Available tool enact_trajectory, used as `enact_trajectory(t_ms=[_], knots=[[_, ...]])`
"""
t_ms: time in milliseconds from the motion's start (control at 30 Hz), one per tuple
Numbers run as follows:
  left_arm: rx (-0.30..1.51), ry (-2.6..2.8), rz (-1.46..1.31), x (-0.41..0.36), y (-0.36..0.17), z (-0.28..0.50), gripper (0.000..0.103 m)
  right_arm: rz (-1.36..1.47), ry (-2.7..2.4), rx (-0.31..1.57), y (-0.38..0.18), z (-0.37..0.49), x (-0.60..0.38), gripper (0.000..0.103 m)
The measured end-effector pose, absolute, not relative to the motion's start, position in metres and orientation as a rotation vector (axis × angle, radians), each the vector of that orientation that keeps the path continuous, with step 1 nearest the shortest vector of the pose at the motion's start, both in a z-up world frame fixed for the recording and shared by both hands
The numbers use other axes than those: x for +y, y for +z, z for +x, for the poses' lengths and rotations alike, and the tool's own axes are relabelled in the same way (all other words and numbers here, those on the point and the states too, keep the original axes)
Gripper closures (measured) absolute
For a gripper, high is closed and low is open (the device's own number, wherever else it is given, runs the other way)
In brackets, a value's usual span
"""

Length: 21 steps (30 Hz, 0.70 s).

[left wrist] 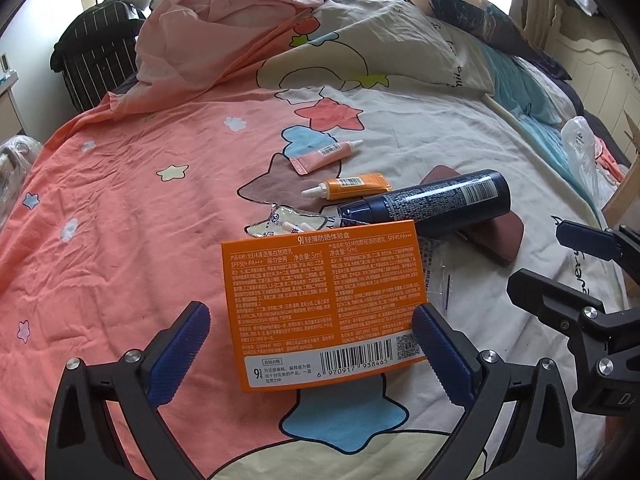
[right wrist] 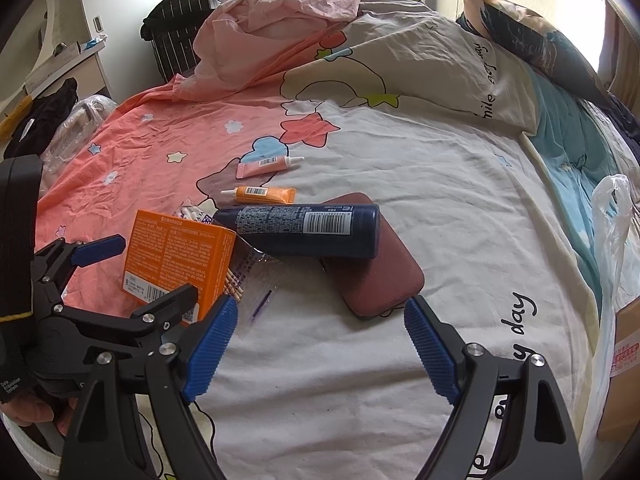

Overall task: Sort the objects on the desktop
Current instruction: 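Close left tool on the orange printed box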

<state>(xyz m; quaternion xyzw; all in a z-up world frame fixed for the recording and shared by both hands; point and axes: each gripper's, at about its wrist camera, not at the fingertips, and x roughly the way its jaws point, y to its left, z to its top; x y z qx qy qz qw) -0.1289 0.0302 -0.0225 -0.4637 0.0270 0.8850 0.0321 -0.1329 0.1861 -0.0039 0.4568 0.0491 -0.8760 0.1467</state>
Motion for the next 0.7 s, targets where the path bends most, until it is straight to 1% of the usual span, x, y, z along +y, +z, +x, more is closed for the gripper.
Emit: enact_trajectory(t_ms=[167, 433, 600, 700], knots=[[0.184, 2.754, -1.397, 0.041, -0.02, -0.124, 0.0, 1.317, -2.518, 0.128, -0.006, -0.134, 0.188, 0.02], [0.199, 2.735, -1.38, 0.052, -0.014, -0.122, 0.0, 1.307, -2.526, 0.118, -0.003, -0.132, 0.192, 0.02], [0.213, 2.715, -1.445, 0.053, -0.026, -0.131, 0.0, 1.306, -2.531, 0.107, -0.002, -0.132, 0.196, 0.02], [0.287, 2.735, -1.46, 0.056, -0.035, -0.134, 0.0, 1.311, -2.526, 0.112, -0.004, -0.133, 0.195, 0.02]])
